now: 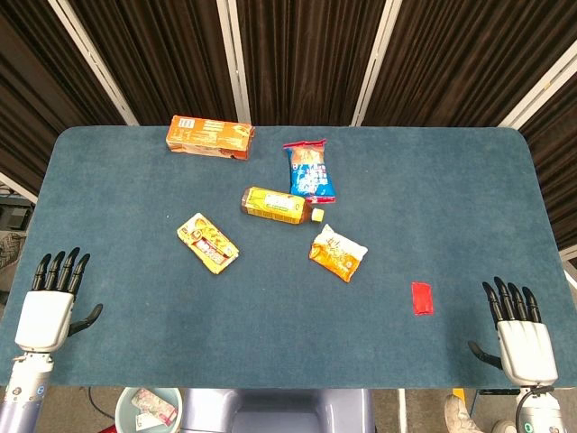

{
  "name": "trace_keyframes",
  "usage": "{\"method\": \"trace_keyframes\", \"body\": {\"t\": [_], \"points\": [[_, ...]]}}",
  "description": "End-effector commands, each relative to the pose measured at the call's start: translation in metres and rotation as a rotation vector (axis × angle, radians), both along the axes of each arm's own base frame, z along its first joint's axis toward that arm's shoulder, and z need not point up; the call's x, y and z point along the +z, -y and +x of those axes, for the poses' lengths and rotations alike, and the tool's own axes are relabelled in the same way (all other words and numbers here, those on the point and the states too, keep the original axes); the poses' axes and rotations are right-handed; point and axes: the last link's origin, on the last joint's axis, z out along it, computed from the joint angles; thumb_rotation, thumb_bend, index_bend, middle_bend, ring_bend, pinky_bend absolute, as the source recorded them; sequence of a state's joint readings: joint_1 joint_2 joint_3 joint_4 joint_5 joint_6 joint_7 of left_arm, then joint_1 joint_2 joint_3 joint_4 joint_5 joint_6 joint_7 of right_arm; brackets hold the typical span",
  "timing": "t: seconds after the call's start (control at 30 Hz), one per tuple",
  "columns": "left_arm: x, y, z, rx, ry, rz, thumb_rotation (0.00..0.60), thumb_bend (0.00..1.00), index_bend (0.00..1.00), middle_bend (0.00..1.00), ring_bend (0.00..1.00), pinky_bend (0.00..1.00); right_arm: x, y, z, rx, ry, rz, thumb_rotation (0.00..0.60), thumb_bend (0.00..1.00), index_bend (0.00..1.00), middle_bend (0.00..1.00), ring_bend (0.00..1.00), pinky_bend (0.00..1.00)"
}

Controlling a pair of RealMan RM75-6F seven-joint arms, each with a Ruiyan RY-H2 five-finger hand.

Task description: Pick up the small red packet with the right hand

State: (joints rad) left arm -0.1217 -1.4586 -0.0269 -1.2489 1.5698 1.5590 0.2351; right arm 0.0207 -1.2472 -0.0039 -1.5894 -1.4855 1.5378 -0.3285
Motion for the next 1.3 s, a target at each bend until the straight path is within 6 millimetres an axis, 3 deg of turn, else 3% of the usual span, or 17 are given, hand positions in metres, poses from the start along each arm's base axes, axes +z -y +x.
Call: {"method": "trace_keyframes", "body": {"t": [0.03,0.27,0.47,0.73,1.3], "points": [[0.000,0.000,0.000,0.005,0.004,0.000,0.484,0.24,0.00,0.00,0.00,0.00,-0.001,0.001,0.000,0.004,0.001,0.000,0.600,0.14,0.05,0.00,0.00,0.00],[-0.002,-0.002,0.000,0.008,-0.001,-0.003,0.486,0.24,0.00,0.00,0.00,0.00,-0.009,0.018,-0.007,0.020,0.030,-0.015,0.600,0.14,0.29,0.00,0.00,0.00],[-0.002,-0.003,-0.003,0.026,-0.017,-0.009,0.486,0.23,0.00,0.00,0.00,0.00,-0.048,0.029,-0.012,0.030,0.019,0.108,0.600,0.14,0.42,0.00,0.00,0.00],[-0.007,-0.004,0.000,0.014,-0.034,-0.027,0.485,0.23,0.00,0.00,0.00,0.00,-0.076,0.037,-0.018,0.030,0.013,0.173,0.600,0.16,0.51,0.00,0.00,0.00],[-0.015,-0.009,-0.002,0.032,-0.052,-0.041,0.480,0.23,0.00,0.00,0.00,0.00,-0.089,0.053,-0.025,0.033,0.000,0.207,0.600,0.31,0.50,0.00,0.00,0.00]]}}
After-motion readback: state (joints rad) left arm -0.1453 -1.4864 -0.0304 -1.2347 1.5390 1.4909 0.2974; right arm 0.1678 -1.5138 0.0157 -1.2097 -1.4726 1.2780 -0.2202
